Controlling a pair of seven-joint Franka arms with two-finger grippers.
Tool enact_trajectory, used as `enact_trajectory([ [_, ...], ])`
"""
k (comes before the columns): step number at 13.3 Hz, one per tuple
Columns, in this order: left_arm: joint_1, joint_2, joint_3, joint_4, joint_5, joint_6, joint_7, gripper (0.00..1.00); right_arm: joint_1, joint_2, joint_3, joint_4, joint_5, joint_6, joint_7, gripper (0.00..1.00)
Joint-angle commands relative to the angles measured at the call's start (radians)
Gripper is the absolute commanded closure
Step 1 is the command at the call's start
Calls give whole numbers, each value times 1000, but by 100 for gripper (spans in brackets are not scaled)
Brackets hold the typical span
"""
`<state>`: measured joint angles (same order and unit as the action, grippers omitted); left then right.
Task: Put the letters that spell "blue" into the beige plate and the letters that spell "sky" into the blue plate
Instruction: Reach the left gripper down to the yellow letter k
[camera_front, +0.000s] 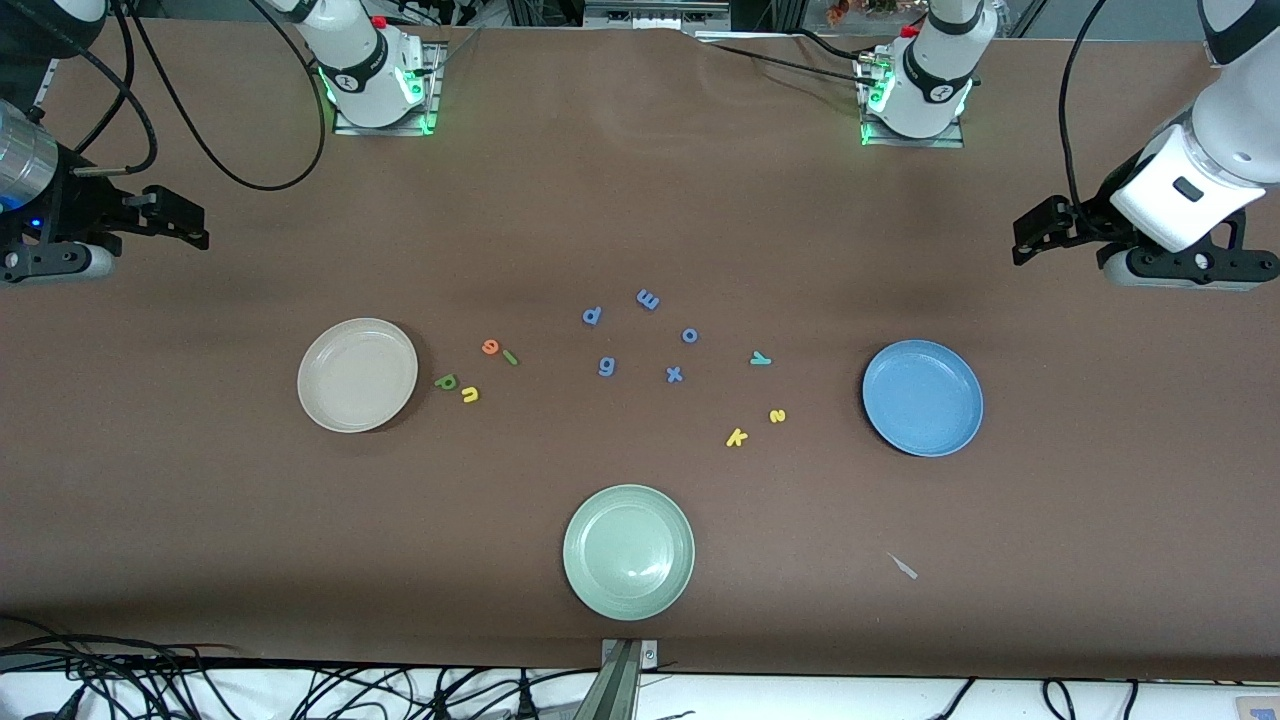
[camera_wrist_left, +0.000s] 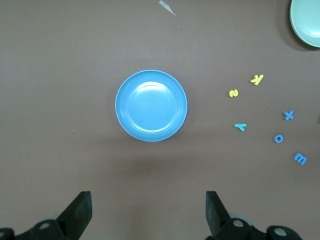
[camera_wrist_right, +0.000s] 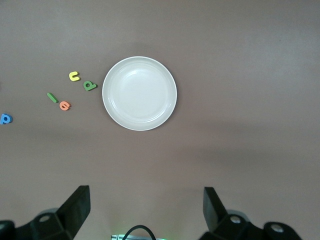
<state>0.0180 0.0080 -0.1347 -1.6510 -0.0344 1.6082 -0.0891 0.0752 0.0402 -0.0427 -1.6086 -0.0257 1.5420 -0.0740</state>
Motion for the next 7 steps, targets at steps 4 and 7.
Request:
enact_trajectory([
  [4, -32, 85, -51, 38, -9, 2, 2, 0, 0, 7, 1, 22, -5, -11, -1, 0],
  [7, -85, 214, -52, 129, -9, 4, 3, 0, 0, 7, 0, 22, -5, -11, -1, 0],
])
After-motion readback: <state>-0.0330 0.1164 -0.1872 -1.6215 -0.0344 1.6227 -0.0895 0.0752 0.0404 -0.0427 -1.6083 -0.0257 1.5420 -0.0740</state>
